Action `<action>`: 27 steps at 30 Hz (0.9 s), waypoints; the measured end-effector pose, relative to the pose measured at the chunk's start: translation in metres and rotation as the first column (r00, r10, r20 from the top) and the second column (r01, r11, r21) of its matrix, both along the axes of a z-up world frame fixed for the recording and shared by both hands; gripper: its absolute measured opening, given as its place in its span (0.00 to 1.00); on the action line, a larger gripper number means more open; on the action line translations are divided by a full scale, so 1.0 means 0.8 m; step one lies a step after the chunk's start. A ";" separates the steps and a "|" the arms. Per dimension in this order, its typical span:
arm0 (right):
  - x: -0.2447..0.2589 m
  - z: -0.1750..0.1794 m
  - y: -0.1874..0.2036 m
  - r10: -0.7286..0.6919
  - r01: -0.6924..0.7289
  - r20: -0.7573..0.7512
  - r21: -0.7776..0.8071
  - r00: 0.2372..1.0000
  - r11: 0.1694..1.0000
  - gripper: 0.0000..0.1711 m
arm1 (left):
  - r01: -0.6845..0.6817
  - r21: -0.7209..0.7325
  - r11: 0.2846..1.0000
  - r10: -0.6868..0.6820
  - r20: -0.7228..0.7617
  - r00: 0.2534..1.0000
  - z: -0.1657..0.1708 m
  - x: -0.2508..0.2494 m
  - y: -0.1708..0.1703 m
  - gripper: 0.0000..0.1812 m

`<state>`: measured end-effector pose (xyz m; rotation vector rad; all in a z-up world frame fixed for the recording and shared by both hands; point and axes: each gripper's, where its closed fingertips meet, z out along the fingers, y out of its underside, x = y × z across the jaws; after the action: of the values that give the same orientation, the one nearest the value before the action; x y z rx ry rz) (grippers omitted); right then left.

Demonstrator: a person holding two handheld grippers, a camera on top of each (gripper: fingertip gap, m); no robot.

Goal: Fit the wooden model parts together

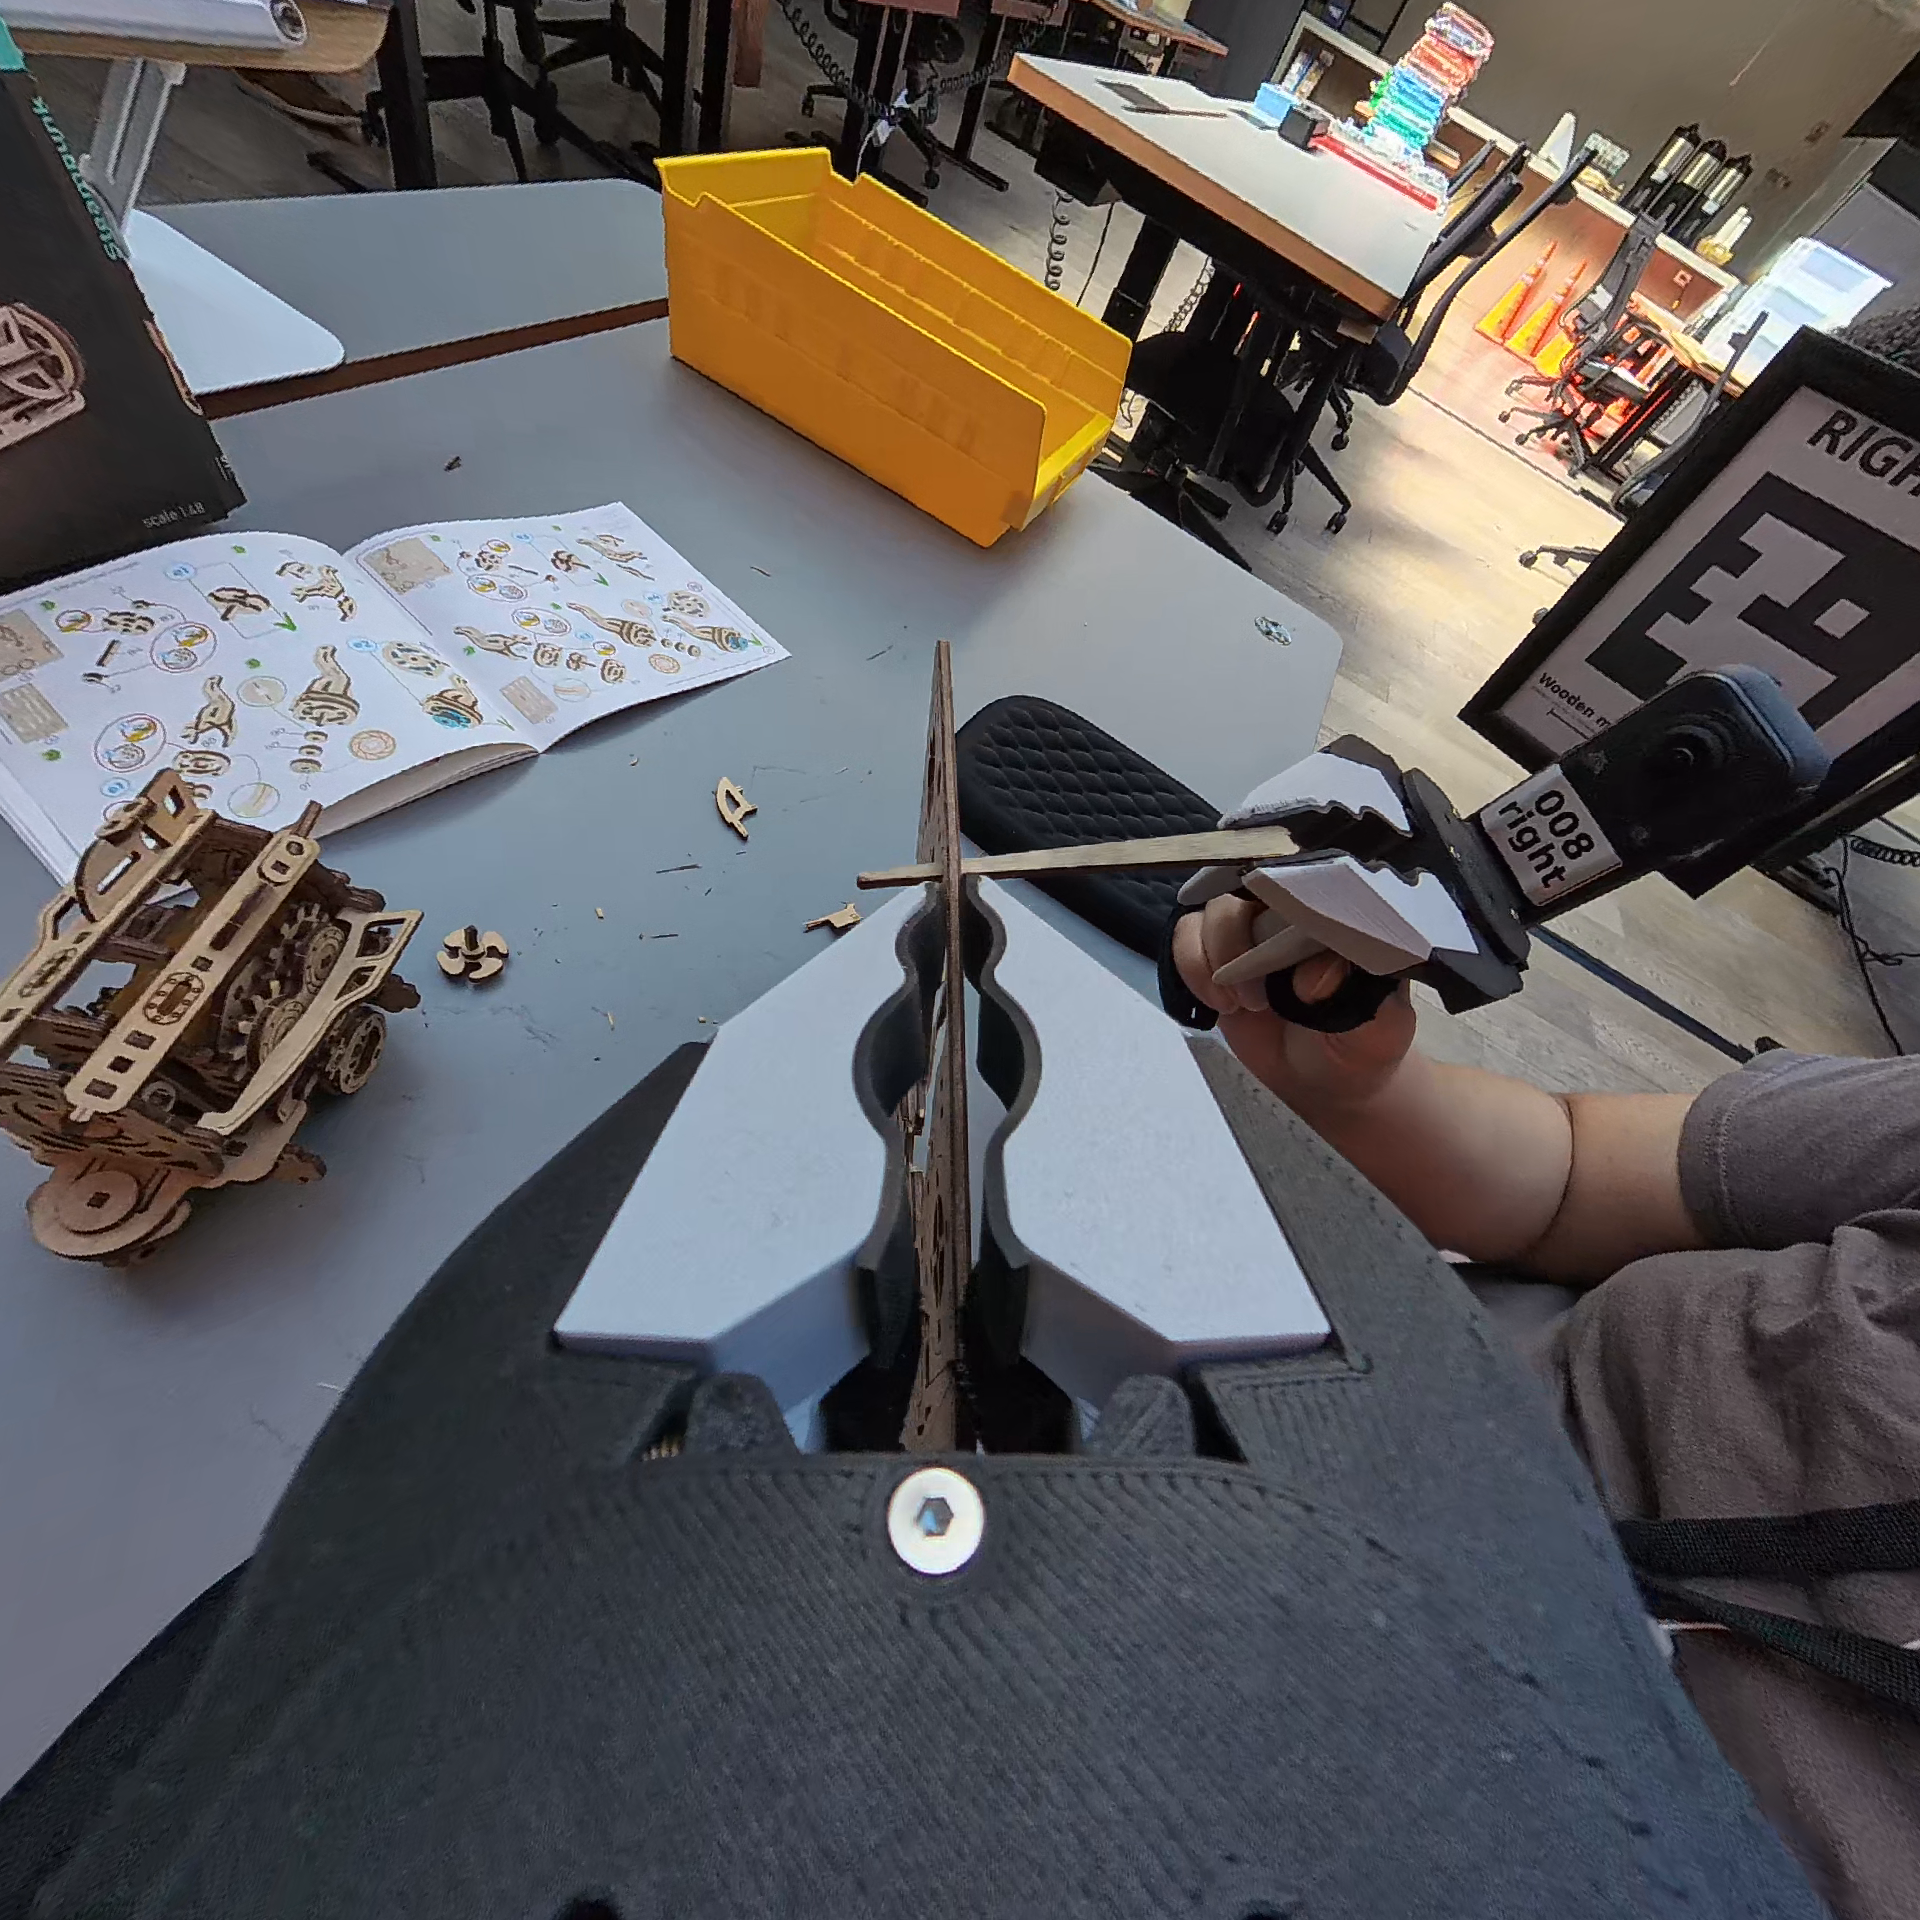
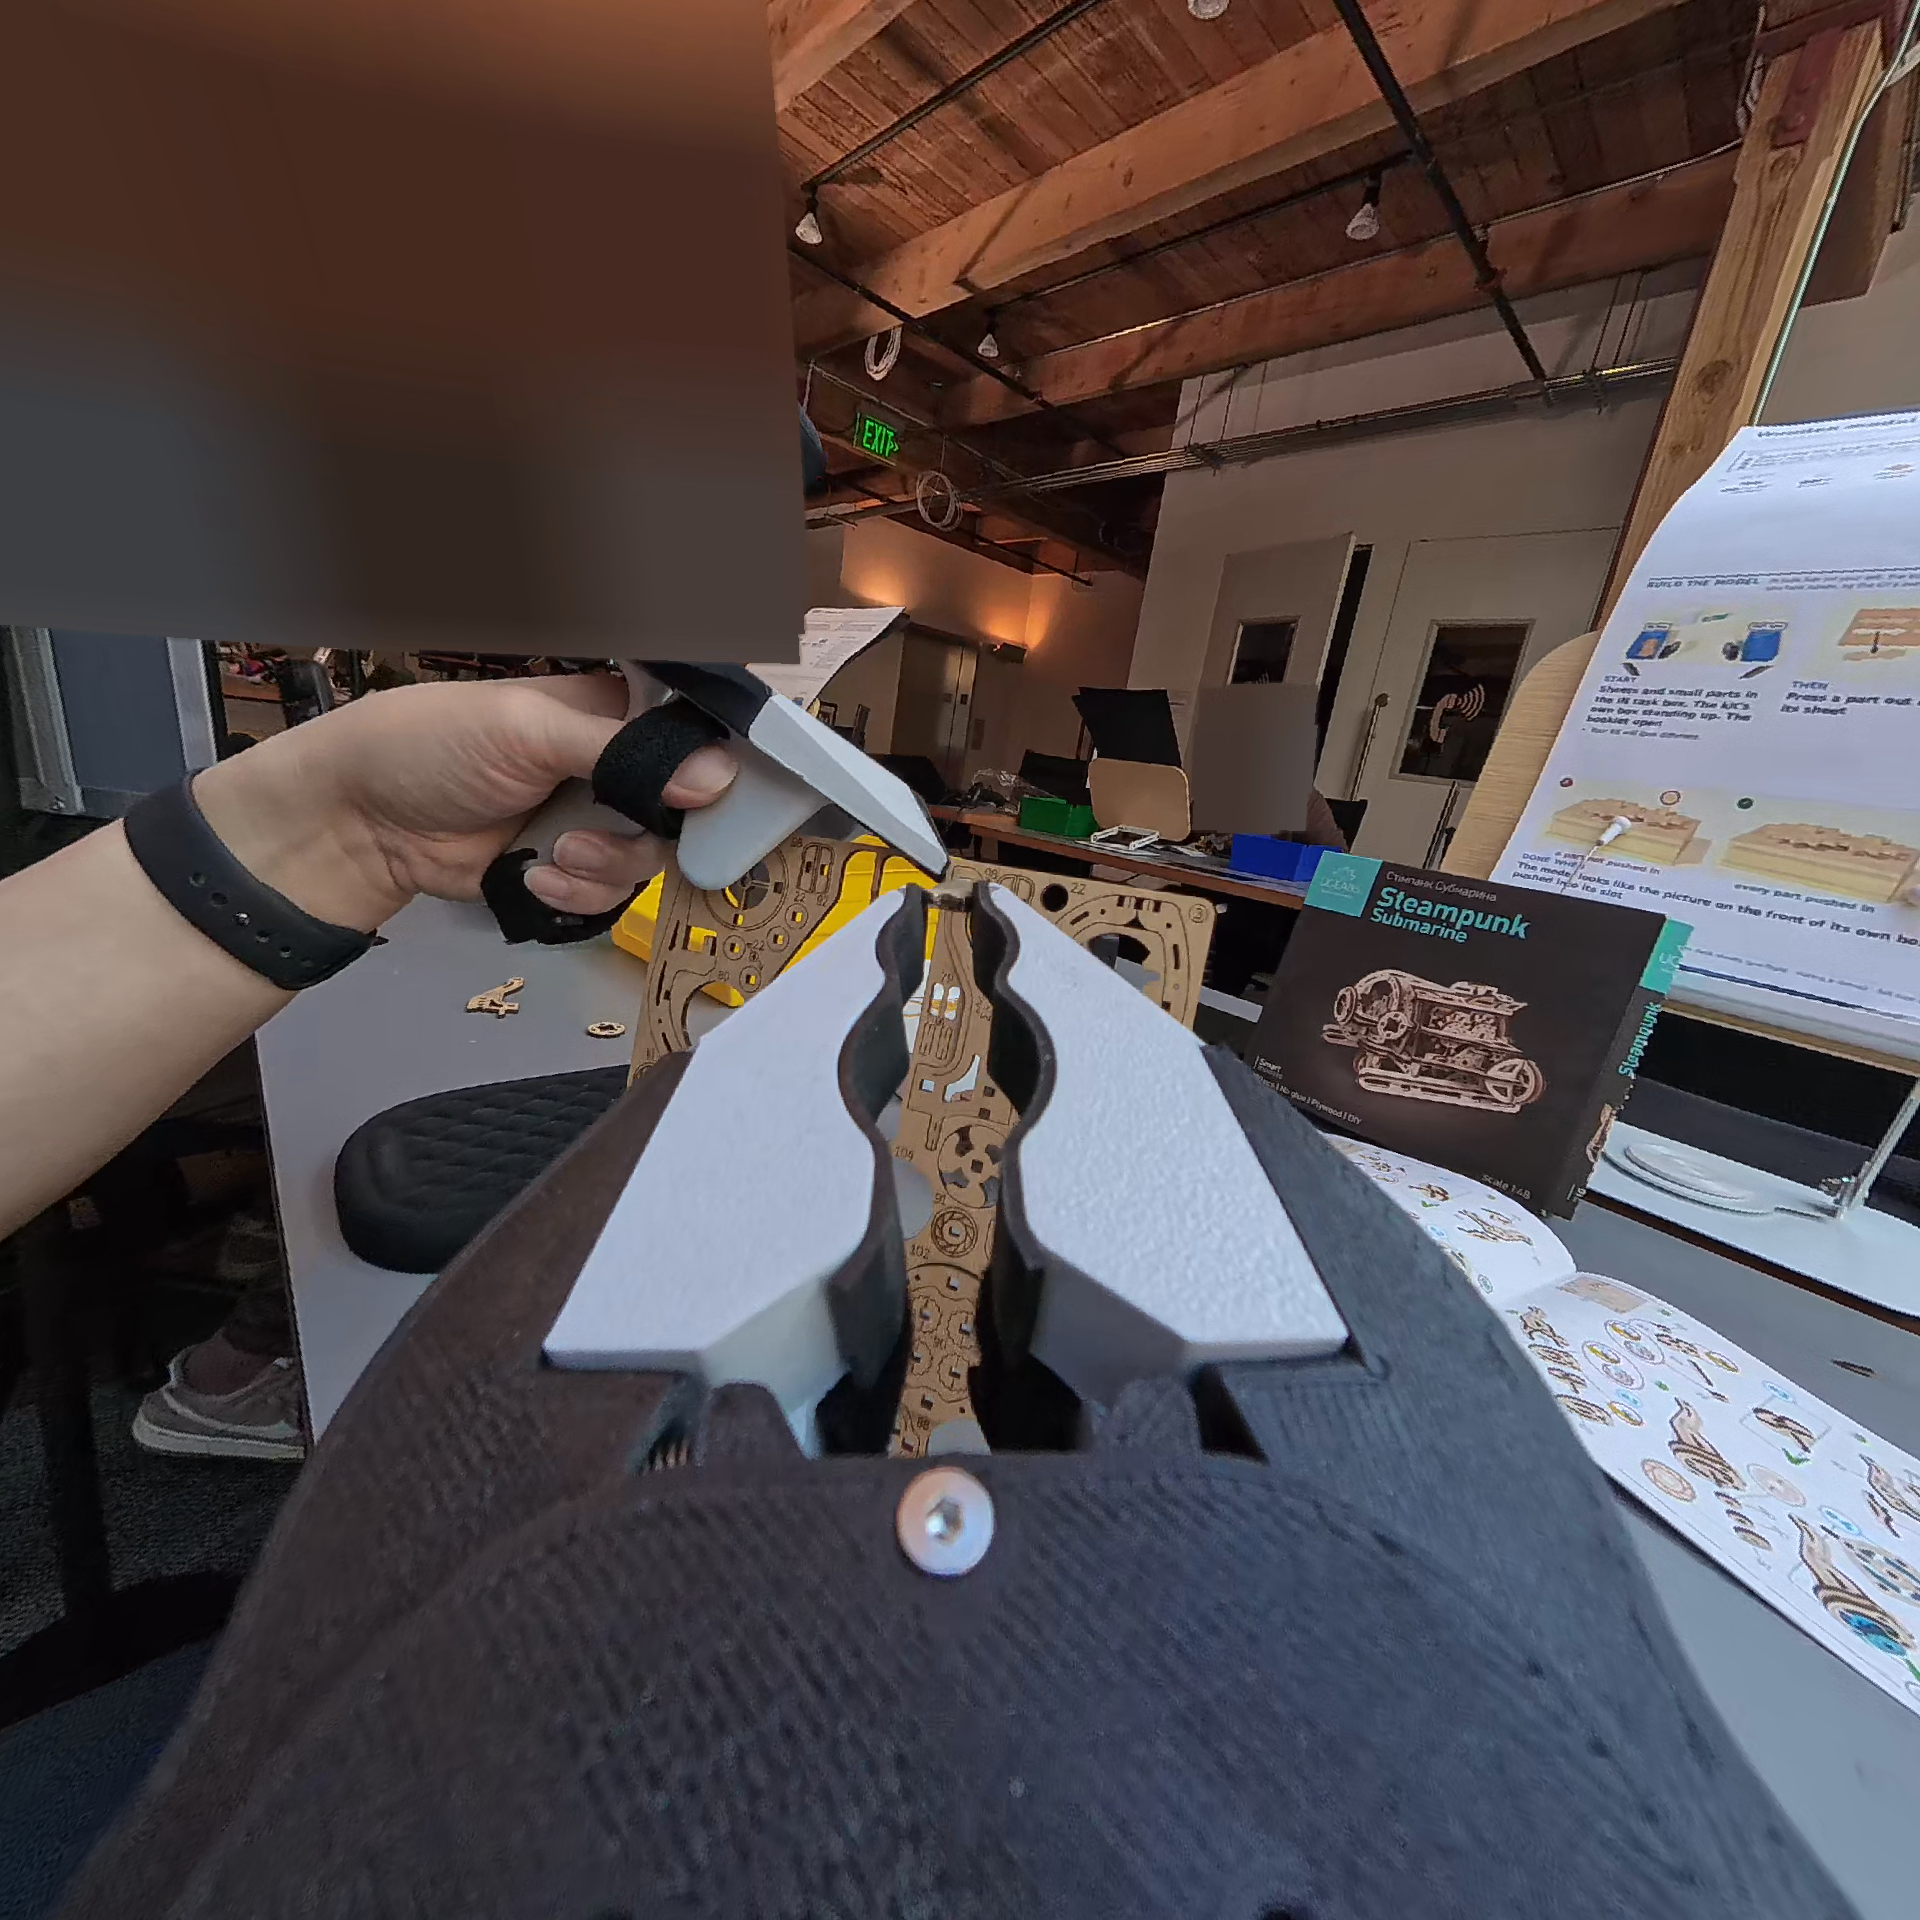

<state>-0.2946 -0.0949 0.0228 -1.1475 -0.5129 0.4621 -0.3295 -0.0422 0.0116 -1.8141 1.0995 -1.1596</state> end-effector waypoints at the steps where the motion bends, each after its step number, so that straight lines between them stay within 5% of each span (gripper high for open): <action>1: 0.001 0.003 0.001 0.004 -0.004 0.000 -0.005 1.000 1.000 0.04 | 0.000 0.020 1.000 0.001 -0.010 1.000 0.000 0.000 0.000 0.00; 11: -0.004 0.021 0.017 0.063 -0.056 0.077 -0.087 0.995 0.995 0.04 | -0.042 0.090 0.995 0.044 -0.016 0.999 0.006 -0.009 0.008 0.00; 16: -0.010 -0.007 0.019 0.043 -0.033 0.094 -0.102 0.995 0.994 0.04 | -0.057 0.053 0.997 0.053 0.076 0.996 0.024 -0.016 0.010 0.00; 21: -0.023 -0.026 0.020 0.121 -0.110 0.045 -0.192 0.992 0.975 0.05 | -0.089 0.112 0.990 0.092 -0.020 0.996 0.004 -0.020 0.018 0.01; 24: -0.031 -0.013 0.012 0.266 -0.272 -0.065 -0.316 0.962 0.909 0.21 | -0.087 0.133 0.987 0.093 -0.036 0.995 0.002 -0.020 0.016 0.01; 27: -0.029 -0.002 0.010 0.377 -0.453 -0.251 -0.482 0.892 0.750 0.27 | -0.088 0.176 0.980 0.099 -0.058 0.993 0.002 -0.021 0.015 0.00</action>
<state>-0.3177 -0.0871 0.0215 -1.5217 -0.5365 1.1254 -0.3460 -0.0301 0.0134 -1.7597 1.1048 -0.9250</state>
